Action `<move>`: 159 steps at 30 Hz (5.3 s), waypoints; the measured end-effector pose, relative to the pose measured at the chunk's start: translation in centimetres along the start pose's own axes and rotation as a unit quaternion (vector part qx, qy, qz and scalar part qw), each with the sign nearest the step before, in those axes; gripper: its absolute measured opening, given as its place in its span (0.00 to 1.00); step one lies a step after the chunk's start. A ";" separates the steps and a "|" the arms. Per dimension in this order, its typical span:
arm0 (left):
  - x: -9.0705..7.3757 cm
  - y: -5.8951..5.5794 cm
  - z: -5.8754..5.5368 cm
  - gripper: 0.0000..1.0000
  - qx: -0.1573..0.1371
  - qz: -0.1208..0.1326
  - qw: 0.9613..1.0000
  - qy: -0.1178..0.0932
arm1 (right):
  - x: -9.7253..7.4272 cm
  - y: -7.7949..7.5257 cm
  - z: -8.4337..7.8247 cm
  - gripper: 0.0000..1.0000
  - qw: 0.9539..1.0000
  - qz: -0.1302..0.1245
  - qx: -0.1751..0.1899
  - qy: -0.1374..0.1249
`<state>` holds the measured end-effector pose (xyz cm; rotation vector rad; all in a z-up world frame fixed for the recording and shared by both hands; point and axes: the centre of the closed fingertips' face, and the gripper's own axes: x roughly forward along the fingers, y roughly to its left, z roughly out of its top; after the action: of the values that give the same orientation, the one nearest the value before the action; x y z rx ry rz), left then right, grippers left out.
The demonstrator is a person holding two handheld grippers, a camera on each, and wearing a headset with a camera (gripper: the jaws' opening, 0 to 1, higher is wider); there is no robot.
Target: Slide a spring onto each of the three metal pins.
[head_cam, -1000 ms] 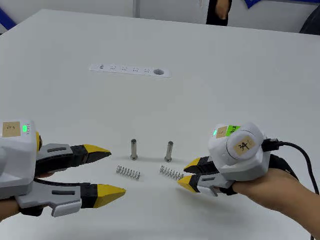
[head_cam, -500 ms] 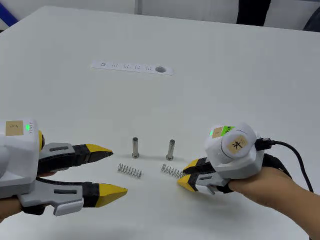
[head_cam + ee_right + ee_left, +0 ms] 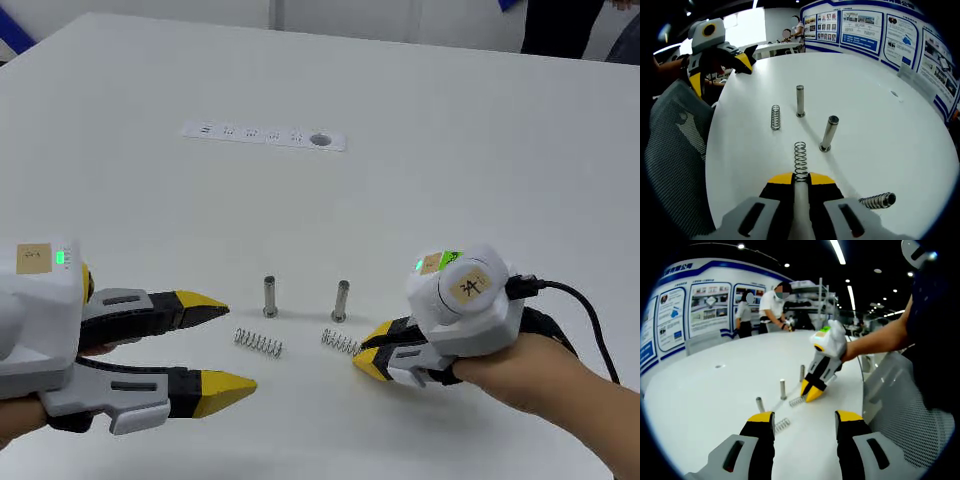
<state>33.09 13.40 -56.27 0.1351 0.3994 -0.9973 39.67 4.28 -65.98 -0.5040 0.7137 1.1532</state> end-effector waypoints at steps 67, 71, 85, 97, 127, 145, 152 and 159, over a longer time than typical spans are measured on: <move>4.4 -3.0 0.2 0.19 0.126 -0.099 0.986 0.036 | -5.3 7.8 5.9 0.11 0.986 0.110 -0.124 -0.009; 4.5 -3.2 0.1 0.15 0.134 -0.102 0.985 0.039 | -5.4 7.9 5.9 0.11 0.985 0.112 -0.127 -0.007; 4.6 -3.2 -0.1 0.12 0.152 -0.104 0.982 0.044 | -6.7 8.4 7.1 0.11 0.984 0.113 -0.139 -0.014; 4.7 -3.7 0.0 0.11 0.154 -0.107 0.981 0.042 | -7.3 9.1 8.8 0.11 0.981 0.109 -0.159 -0.026; 4.9 -4.2 0.9 0.10 0.158 -0.112 0.981 0.030 | -6.2 9.6 8.6 0.13 0.979 0.119 -0.163 0.011; 4.6 -3.9 0.7 0.17 0.139 -0.111 0.984 0.033 | -6.4 8.9 8.9 0.12 0.979 0.114 -0.170 0.022; 3.4 -2.5 1.0 0.24 0.115 -0.084 0.990 0.022 | -7.1 7.6 8.6 0.12 0.980 0.100 -0.171 0.034; 2.5 -1.4 0.8 0.31 0.095 -0.056 0.994 0.019 | -7.5 6.1 8.4 0.12 0.980 0.089 -0.169 0.046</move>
<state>33.29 10.49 -56.43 0.3070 0.3492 -1.1443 34.28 7.34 -54.78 -0.7958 0.6535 1.4379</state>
